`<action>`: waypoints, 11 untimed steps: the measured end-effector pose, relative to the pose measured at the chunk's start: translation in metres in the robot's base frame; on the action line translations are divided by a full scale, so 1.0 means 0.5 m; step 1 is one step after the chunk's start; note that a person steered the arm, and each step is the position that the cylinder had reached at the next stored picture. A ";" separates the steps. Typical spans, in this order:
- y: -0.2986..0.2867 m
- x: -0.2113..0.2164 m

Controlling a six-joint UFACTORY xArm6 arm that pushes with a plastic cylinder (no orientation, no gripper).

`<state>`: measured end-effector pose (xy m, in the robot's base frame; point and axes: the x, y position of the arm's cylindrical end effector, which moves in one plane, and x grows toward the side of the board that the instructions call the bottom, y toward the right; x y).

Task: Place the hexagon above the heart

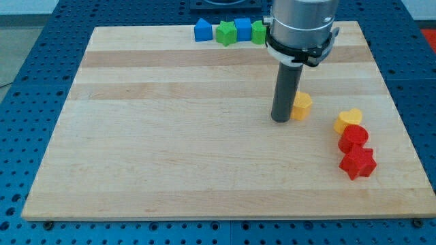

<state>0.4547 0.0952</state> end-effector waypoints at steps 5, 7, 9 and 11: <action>-0.019 -0.157; 0.160 -0.097; 0.179 -0.108; 0.294 -0.144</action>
